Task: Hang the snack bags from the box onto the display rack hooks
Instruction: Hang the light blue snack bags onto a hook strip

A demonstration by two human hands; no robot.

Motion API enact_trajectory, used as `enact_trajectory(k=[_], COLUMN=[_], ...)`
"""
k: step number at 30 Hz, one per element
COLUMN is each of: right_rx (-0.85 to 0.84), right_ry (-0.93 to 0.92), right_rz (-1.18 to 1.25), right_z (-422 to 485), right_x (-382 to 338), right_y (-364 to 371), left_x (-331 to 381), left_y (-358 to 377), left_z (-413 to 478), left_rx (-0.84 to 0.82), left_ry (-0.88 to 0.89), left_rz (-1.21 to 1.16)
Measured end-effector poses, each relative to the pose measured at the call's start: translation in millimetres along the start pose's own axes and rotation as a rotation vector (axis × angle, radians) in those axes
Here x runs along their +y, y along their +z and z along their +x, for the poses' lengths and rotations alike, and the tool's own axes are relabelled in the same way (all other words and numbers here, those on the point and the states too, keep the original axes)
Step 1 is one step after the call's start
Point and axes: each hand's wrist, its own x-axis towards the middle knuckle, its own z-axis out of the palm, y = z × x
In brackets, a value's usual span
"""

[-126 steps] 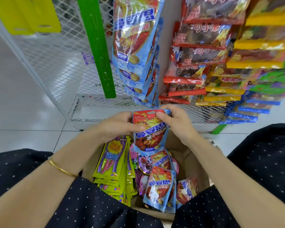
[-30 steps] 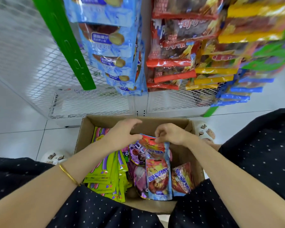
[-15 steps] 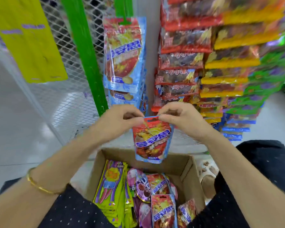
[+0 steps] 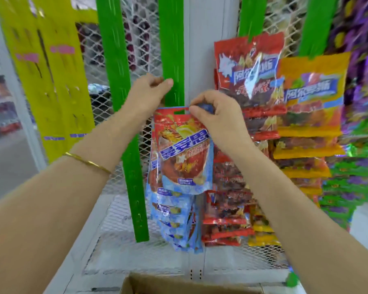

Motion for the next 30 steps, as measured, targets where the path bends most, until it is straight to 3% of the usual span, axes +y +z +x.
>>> enact_trajectory(k=[7, 20, 26, 30], right_rx=[0.208, 0.147, 0.141, 0.176], right_ry=[-0.051, -0.003, 0.023, -0.018], right_rz=[-0.115, -0.119, -0.126, -0.291], right_z=[33.4, 32.5, 13.4, 1.0], right_x=[-3.5, 2.7, 12.5, 3.9], right_y=[22.9, 31.5, 36.2, 35.2], left_x=[0.2, 9.6, -4.5, -26.2], left_y=[-3.4, -8.3, -9.5, -8.2], left_z=[7.8, 2.3, -8.7, -29.6], left_rx=[-0.061, -0.069, -0.052, 0.012], left_ry=[-0.09, -0.147, -0.075, 0.088], left_rz=[-0.083, -0.104, -0.064, 0.069])
